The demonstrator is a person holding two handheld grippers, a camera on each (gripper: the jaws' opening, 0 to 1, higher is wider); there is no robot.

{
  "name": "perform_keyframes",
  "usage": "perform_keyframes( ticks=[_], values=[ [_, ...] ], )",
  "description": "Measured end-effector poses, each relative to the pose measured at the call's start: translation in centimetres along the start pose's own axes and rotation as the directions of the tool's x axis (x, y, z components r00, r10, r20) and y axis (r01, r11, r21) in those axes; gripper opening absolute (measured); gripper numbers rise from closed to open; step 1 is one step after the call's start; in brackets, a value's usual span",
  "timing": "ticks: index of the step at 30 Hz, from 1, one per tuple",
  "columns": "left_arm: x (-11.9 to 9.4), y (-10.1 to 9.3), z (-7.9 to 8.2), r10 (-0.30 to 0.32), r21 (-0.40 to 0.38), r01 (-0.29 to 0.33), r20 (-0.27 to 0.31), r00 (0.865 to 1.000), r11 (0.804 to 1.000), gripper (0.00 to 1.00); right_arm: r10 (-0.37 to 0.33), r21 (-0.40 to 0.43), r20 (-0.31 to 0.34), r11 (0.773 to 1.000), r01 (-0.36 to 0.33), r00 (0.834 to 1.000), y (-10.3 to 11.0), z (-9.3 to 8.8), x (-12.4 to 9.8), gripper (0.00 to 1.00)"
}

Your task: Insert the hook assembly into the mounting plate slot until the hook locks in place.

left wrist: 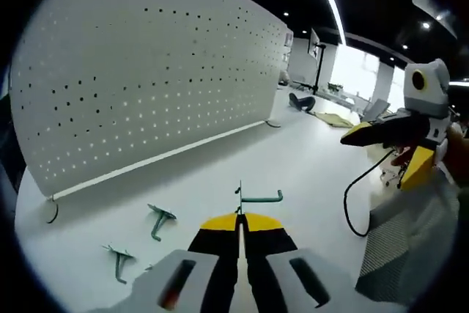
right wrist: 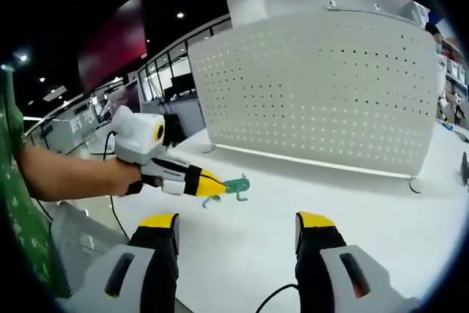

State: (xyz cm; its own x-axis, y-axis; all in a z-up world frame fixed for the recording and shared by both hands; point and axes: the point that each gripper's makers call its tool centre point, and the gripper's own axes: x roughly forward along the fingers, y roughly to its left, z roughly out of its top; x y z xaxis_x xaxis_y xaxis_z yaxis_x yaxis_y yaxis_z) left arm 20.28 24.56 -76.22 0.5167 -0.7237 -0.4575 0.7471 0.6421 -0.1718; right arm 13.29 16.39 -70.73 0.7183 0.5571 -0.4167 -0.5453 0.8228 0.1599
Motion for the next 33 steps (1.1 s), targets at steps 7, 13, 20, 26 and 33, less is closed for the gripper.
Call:
perform_keyframes(
  ticks=[7,13,20,26,33],
  values=[
    [-2.8,-1.4,1.7,-0.038,-0.051,0.041,0.072,0.997,0.998,0.01,0.016,-0.023,0.008,1.000,-0.016,1.000,0.6,0.6,-0.4,0.61],
    [-5.2,-2.8,3.2,-0.104,-0.143,0.125,0.141,0.984,0.982,0.01,0.031,-0.036,0.019,0.999,-0.030,0.999,1.3,1.1,-0.8,0.57],
    [-7.7,-4.9,3.6,-0.206,-0.117,0.227,0.171,0.964,0.967,0.01,0.067,-0.062,0.016,0.996,-0.066,0.998,2.1,1.3,-1.0,0.44],
    [-9.4,-6.9,3.1,-0.318,-0.080,0.337,0.186,0.930,0.938,0.01,0.124,-0.050,0.047,0.991,-0.122,0.991,3.2,2.2,-1.2,0.31],
    [-11.2,-8.7,3.5,-0.412,-0.073,0.439,0.236,0.880,0.895,0.01,0.317,0.065,0.093,0.944,-0.324,0.944,6.4,3.4,-2.0,0.10]
  ],
)
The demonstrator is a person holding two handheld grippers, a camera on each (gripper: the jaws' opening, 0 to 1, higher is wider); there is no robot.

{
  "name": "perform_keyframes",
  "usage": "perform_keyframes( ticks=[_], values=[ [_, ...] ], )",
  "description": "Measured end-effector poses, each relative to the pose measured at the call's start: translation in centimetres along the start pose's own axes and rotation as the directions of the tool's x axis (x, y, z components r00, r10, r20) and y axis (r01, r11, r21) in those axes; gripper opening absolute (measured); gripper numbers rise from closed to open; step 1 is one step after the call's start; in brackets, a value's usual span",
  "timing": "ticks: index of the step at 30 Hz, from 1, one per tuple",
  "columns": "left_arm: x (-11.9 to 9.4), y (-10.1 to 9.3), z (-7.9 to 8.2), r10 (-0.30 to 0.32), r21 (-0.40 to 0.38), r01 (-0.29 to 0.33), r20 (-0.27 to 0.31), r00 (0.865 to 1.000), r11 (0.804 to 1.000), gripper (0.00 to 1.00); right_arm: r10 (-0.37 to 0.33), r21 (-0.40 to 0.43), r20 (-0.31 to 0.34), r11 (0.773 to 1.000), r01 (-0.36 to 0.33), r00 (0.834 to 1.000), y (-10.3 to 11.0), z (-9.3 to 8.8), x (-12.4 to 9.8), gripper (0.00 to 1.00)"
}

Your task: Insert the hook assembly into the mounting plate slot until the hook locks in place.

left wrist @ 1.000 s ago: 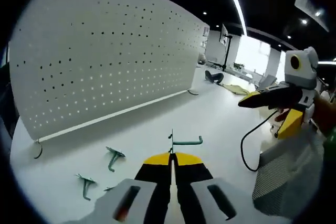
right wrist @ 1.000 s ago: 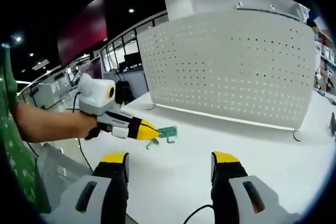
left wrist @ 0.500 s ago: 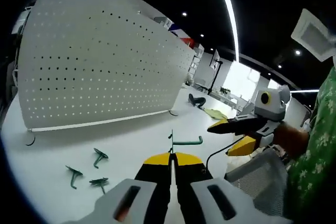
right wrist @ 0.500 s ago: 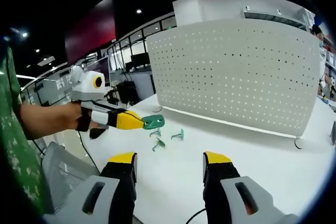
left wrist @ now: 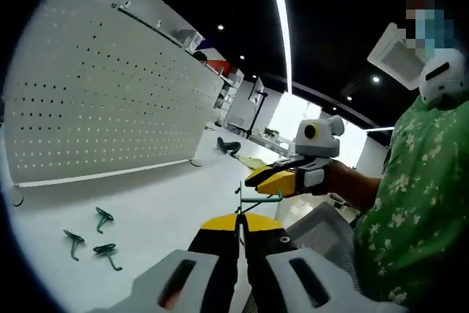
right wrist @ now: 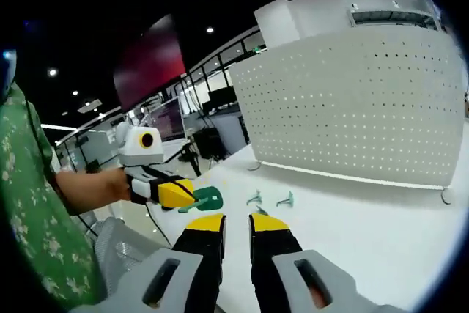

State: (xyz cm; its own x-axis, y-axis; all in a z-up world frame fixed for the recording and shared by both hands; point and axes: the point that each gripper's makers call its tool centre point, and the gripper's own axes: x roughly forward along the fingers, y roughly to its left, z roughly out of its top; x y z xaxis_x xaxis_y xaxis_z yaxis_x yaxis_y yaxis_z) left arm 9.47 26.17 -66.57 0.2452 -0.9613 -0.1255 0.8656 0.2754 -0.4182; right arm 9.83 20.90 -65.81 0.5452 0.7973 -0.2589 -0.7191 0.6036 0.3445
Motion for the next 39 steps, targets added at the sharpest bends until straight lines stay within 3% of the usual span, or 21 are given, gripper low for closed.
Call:
perform_keyframes(
  ticks=[3,12,22,27,33,39],
  values=[
    [-0.1,-0.7,0.0,-0.026,-0.002,0.026,0.005,1.000,1.000,0.01,0.059,0.027,0.012,0.998,-0.060,0.998,1.1,0.3,0.0,0.09],
    [-0.2,-2.0,0.0,-0.089,-0.011,0.090,0.027,0.996,0.996,0.01,0.109,0.036,-0.007,0.993,-0.108,0.994,2.3,-0.1,0.1,0.06],
    [-0.5,-3.1,0.2,-0.138,-0.016,0.139,0.043,0.989,0.990,0.01,0.179,0.093,0.015,0.979,-0.180,0.984,3.4,0.3,0.0,0.02],
    [-0.7,-3.3,0.1,-0.158,-0.037,0.160,0.049,0.986,0.986,0.02,0.222,0.185,0.033,0.957,-0.225,0.974,3.9,0.3,-0.2,0.02],
    [-0.4,-3.8,-0.9,-0.165,-0.027,0.165,-0.002,0.986,0.986,0.02,0.237,0.225,0.022,0.945,-0.236,0.971,4.3,0.1,-0.1,0.02],
    [-0.5,-3.4,-1.0,-0.141,-0.021,0.141,0.001,0.990,0.990,0.02,0.218,0.255,0.004,0.944,-0.211,0.976,4.0,-0.3,0.0,0.00]
  ],
)
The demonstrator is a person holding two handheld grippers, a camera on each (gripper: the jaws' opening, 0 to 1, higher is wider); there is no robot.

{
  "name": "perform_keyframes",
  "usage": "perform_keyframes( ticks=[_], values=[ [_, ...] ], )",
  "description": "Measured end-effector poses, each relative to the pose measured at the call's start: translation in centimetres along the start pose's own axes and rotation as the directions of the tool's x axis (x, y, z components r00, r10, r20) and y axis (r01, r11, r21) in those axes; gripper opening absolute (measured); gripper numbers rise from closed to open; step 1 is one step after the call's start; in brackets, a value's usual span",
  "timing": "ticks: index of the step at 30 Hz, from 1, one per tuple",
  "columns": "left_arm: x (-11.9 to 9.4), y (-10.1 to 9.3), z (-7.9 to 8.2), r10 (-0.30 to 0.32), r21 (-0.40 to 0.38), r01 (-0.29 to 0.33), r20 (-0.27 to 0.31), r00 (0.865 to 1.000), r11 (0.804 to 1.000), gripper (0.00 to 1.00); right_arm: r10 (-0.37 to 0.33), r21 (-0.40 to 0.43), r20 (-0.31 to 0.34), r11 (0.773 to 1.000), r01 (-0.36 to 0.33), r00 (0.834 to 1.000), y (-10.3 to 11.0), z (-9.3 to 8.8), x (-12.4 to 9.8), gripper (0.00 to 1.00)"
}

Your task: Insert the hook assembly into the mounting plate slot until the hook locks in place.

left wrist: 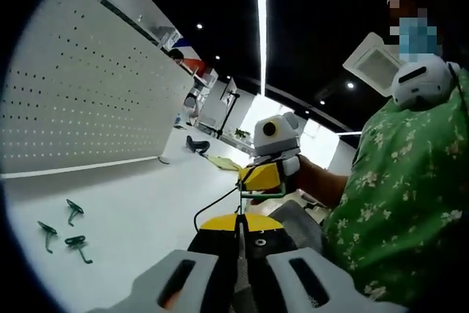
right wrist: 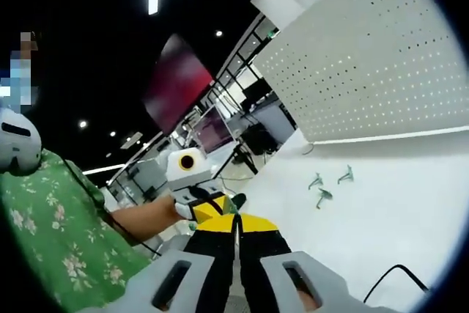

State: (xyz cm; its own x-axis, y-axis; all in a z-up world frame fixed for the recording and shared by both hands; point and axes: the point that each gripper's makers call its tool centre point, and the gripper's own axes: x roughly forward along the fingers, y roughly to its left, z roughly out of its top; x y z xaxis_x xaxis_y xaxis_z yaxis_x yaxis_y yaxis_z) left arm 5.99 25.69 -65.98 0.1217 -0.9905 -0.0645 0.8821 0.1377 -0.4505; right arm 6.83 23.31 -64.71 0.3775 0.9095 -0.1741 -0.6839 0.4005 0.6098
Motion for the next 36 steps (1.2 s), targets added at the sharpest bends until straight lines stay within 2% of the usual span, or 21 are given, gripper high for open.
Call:
perform_keyframes(
  ticks=[3,7,11,17,26,29,31,34,36],
  values=[
    [0.0,-0.2,-0.1,-0.008,0.006,0.008,-0.002,1.000,1.000,0.02,0.021,0.015,0.015,1.000,-0.021,1.000,0.1,0.2,0.0,0.00],
    [-0.2,-0.6,0.3,-0.041,-0.029,0.042,0.033,0.999,0.999,0.02,0.060,0.024,0.034,0.998,-0.061,0.998,0.8,0.6,0.0,0.00],
    [-0.2,-0.9,0.5,-0.066,-0.045,0.068,0.046,0.997,0.997,0.02,0.085,0.027,0.042,0.996,-0.086,0.996,1.3,0.9,0.0,0.08],
    [0.0,-2.1,0.2,-0.123,-0.057,0.124,0.021,0.992,0.991,0.02,0.117,0.027,0.031,0.993,-0.118,0.993,1.9,0.7,0.1,0.08],
    [0.1,-2.7,-0.3,-0.157,-0.098,0.156,0.002,0.988,0.983,0.02,0.174,0.080,0.019,0.981,-0.175,0.985,2.9,0.3,0.3,0.03],
    [0.2,-2.6,-0.4,-0.151,-0.101,0.150,-0.002,0.988,0.983,0.02,0.164,0.093,0.004,0.982,-0.164,0.986,2.6,0.2,0.3,0.03],
    [0.3,-2.3,-0.1,-0.128,-0.095,0.128,0.010,0.992,0.987,0.02,0.139,0.100,0.022,0.985,-0.141,0.990,2.2,0.5,0.3,0.02],
    [0.3,-1.3,1.0,-0.057,-0.043,0.060,0.057,0.997,0.997,0.03,0.080,0.134,0.072,0.987,-0.089,0.994,0.9,1.3,0.0,0.02],
    [0.3,-0.6,1.2,0.004,0.011,-0.005,0.045,0.999,1.000,0.04,0.059,0.152,0.103,0.985,-0.075,0.993,0.4,1.9,-0.2,0.02]
  ],
)
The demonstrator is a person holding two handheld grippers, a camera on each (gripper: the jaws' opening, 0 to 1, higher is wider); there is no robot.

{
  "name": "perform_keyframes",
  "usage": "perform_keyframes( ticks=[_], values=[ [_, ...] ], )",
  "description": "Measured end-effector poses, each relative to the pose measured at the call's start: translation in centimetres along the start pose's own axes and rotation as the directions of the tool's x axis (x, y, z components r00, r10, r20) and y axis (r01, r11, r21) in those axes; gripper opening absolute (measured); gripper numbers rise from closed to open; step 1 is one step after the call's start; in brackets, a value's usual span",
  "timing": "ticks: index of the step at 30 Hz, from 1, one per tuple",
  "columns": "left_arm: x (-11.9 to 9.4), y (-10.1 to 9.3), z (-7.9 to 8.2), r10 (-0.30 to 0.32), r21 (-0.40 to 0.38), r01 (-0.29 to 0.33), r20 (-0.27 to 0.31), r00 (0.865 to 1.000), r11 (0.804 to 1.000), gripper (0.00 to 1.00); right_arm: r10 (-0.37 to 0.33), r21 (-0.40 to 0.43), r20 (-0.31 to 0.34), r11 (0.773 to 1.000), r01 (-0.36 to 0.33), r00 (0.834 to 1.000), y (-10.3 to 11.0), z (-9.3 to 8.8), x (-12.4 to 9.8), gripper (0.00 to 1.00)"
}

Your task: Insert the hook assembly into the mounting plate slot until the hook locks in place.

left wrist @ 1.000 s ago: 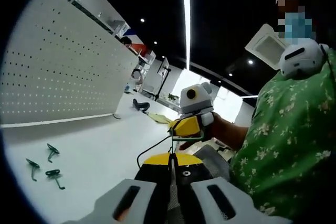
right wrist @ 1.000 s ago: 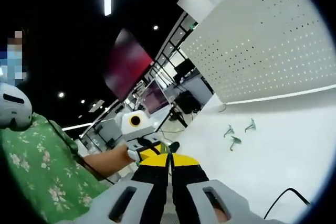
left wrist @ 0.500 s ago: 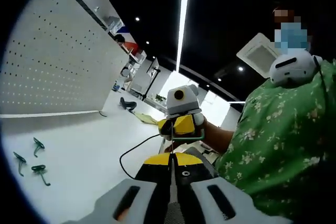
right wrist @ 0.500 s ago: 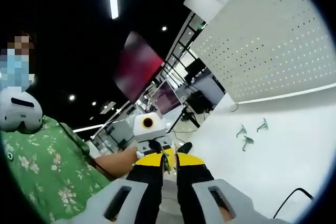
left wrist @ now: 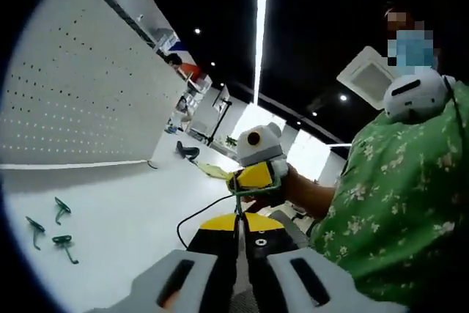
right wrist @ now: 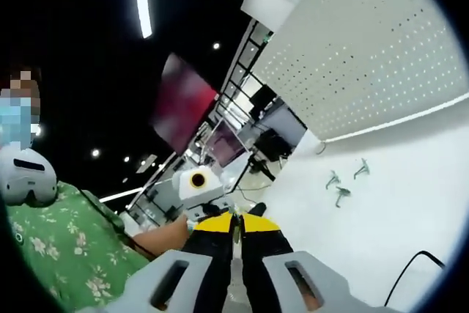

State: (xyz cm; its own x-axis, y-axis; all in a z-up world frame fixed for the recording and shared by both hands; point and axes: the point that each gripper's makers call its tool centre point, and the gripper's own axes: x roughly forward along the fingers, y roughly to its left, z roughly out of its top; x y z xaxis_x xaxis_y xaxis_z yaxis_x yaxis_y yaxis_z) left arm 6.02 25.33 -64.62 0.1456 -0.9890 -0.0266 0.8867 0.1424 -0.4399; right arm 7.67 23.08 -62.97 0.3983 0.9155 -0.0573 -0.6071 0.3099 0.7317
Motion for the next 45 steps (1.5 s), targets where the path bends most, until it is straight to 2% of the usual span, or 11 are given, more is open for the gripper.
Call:
perform_keyframes(
  ticks=[7,12,15,18,20,25,28,30,32,38,45],
  values=[
    [0.4,1.4,0.8,0.176,0.157,-0.174,0.000,0.984,0.972,0.30,-0.034,0.010,0.046,0.999,0.034,0.998,-0.7,1.0,-0.1,0.02],
    [0.0,2.1,2.5,0.341,0.343,-0.334,0.042,0.939,0.878,0.30,-0.068,0.031,0.080,0.997,0.066,0.994,-1.4,1.7,-0.1,0.02],
    [0.5,1.3,3.1,0.355,0.410,-0.341,0.046,0.934,0.846,0.30,-0.098,0.043,0.099,0.995,0.094,0.990,-2.2,2.1,0.0,0.02],
    [0.8,1.2,3.5,0.417,0.499,-0.379,0.038,0.908,0.780,0.26,-0.135,0.055,0.117,0.990,0.129,0.984,-2.9,2.5,0.1,0.02],
    [1.2,1.2,3.8,0.443,0.526,-0.398,0.045,0.895,0.752,0.25,-0.164,0.051,0.123,0.986,0.159,0.979,-3.4,2.6,0.2,0.02],
    [2.1,1.5,3.7,0.488,0.547,-0.423,0.030,0.873,0.722,0.25,-0.229,0.048,0.149,0.973,0.224,0.962,-4.3,3.1,0.6,0.02],
    [2.3,2.4,3.7,0.536,0.552,-0.458,0.023,0.844,0.697,0.24,-0.271,0.026,0.163,0.962,0.270,0.949,-4.6,3.2,0.8,0.02],
    [2.5,2.6,3.8,0.536,0.544,-0.462,0.026,0.844,0.701,0.24,-0.291,0.012,0.165,0.956,0.293,0.942,-4.7,3.1,1.1,0.02],
    [2.5,2.9,4.1,0.555,0.532,-0.487,0.038,0.831,0.693,0.22,-0.315,-0.009,0.171,0.947,0.321,0.934,-5.0,3.1,1.3,0.02],
    [2.2,4.0,4.4,0.627,0.584,-0.526,0.036,0.778,0.619,0.17,-0.311,-0.007,0.183,0.948,0.317,0.933,-4.6,3.0,1.9,0.02],
    [2.3,4.5,3.7,0.663,0.638,-0.512,0.004,0.749,0.575,0.09,-0.318,-0.025,0.193,0.944,0.329,0.928,-4.5,3.1,2.1,0.01]
  ],
)
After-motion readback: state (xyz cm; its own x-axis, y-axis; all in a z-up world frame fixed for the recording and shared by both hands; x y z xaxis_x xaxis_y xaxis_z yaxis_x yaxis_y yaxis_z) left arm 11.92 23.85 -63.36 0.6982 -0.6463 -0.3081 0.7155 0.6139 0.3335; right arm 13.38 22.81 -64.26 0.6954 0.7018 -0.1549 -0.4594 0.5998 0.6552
